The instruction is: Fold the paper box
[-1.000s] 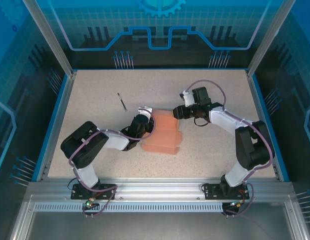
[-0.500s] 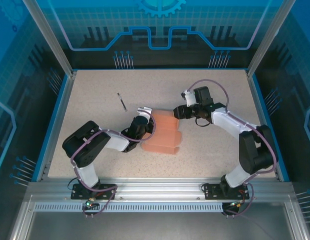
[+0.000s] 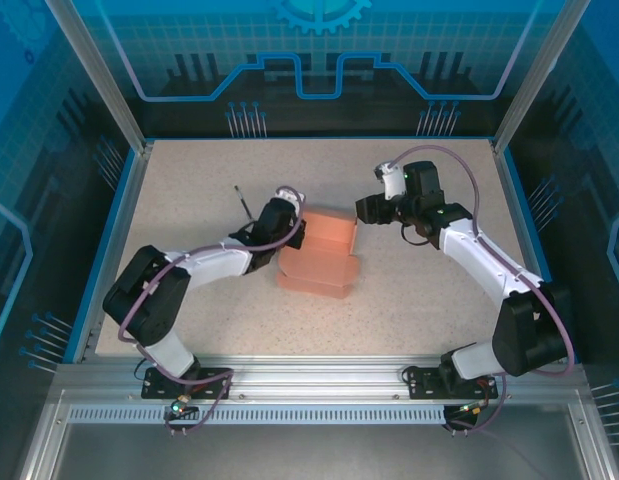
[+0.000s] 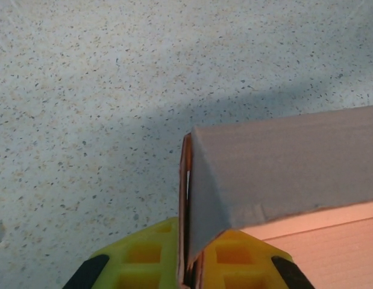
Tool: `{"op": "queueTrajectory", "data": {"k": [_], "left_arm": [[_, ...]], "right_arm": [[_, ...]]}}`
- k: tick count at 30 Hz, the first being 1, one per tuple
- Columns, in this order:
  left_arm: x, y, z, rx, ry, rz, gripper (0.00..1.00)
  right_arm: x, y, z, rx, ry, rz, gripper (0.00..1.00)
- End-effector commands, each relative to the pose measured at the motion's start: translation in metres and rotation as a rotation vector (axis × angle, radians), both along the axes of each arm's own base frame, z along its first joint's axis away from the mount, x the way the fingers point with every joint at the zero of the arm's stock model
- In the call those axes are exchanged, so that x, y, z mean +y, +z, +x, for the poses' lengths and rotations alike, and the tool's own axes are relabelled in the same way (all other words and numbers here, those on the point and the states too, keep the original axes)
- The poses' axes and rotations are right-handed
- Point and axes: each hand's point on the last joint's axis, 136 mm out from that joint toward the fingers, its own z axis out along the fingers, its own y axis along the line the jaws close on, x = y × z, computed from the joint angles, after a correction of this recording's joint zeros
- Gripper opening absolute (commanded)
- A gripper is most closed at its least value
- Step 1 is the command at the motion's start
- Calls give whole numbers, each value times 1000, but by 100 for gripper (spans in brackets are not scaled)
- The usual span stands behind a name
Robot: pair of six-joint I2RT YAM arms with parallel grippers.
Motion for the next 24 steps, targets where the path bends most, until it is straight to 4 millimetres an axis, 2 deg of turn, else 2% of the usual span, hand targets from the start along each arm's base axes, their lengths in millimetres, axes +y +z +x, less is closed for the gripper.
{"op": "queueTrajectory", "data": {"k": [1,9,24], "left_arm": [[10,-8,-27,249,-67,7,0],[20,-8,-41,461,-167,64,0],[17,-42,-47,754,-300,225,0]], "right_arm": [[-8,10,4,-22,-20,-20,60],[-11,7,2,-12,-30,-37,60],[-1,-24,-3,66,-14,-51,60]]}}
